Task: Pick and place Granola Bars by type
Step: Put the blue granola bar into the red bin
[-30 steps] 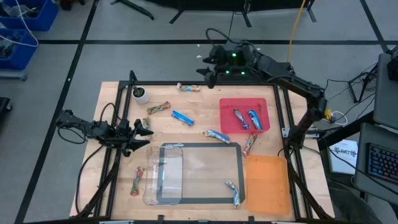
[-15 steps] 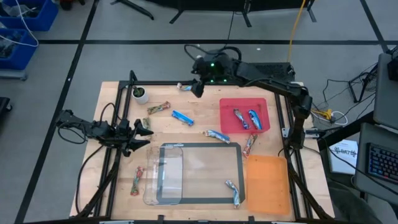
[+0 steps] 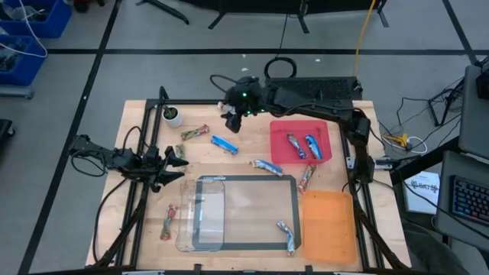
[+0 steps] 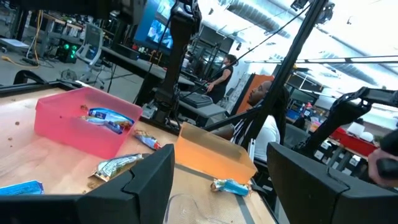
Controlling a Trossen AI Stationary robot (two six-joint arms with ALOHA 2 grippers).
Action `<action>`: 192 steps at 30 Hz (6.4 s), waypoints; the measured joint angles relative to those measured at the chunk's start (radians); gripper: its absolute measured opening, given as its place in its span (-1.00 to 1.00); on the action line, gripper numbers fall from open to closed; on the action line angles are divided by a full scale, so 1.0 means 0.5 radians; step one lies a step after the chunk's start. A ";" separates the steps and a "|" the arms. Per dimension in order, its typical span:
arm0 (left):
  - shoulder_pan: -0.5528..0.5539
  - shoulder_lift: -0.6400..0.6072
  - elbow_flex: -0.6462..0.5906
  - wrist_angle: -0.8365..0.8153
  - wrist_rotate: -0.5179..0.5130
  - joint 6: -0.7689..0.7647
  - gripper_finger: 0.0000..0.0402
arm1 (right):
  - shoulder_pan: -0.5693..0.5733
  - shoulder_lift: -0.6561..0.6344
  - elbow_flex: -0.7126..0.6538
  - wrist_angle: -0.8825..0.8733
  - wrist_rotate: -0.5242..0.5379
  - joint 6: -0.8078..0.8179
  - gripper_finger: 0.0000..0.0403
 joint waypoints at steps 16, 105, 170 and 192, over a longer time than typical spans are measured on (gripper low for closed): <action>0.000 0.000 0.000 0.000 0.000 0.000 0.27 | 0.086 0.308 0.000 -0.005 0.103 0.112 0.23; -0.001 0.000 0.000 -0.014 0.000 0.000 0.27 | 0.189 0.538 -0.614 0.592 0.160 0.403 -0.70; -0.001 0.002 0.000 -0.018 -0.001 0.000 0.27 | 0.227 -1.023 -1.504 -0.474 1.111 1.462 -1.00; 0.000 0.002 0.000 -0.018 -0.001 0.000 0.27 | 0.254 -1.026 -2.161 0.204 0.934 1.544 -1.00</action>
